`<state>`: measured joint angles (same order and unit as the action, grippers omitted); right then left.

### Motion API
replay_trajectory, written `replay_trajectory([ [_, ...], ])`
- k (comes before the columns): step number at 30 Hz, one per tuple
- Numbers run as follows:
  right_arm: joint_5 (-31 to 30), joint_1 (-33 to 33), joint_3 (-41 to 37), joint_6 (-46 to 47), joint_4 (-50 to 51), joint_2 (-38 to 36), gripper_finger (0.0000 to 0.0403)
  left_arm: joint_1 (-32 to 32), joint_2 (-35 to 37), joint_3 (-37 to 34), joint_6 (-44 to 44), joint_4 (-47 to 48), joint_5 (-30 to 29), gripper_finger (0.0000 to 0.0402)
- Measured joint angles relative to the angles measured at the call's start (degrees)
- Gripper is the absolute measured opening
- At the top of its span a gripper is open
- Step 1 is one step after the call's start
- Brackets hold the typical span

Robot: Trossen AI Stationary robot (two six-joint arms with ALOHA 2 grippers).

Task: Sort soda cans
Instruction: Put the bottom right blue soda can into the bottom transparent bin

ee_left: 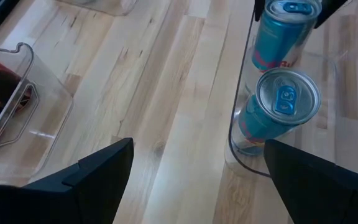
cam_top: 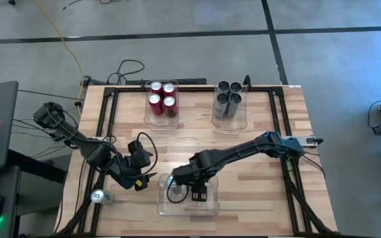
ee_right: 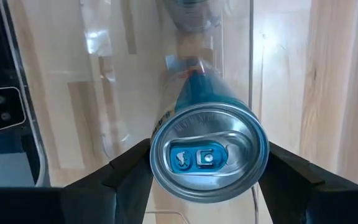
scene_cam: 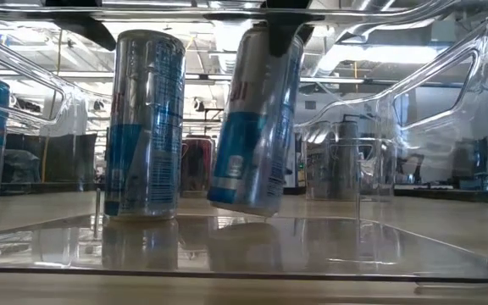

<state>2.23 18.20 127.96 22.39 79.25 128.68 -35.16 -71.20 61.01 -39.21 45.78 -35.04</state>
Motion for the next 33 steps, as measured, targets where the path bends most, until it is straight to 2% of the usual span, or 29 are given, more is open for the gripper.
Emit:
replay_trajectory([
  [16, 0.7, 0.0, 0.0, 2.9, -3.4, 0.0, 0.0267, -0.1, 0.0, 0.0, -0.3, 0.3, 0.2, 0.0355],
  [24, -3.4, 0.1, 0.0, 2.5, -3.6, -0.1, 0.0270, -0.2, 0.0, 0.0, -0.5, 0.3, 0.3, 0.0355],
  [28, -3.6, 0.1, 0.0, 1.5, -3.5, -0.1, 0.0290, -0.2, 0.0, 0.0, -0.5, 0.3, 0.2, 0.0355],
  [33, -3.8, 0.1, 0.0, 1.5, -3.2, -0.1, 0.0339, -0.2, 0.0, 0.0, -0.5, 0.3, 0.3, 0.0355],
])
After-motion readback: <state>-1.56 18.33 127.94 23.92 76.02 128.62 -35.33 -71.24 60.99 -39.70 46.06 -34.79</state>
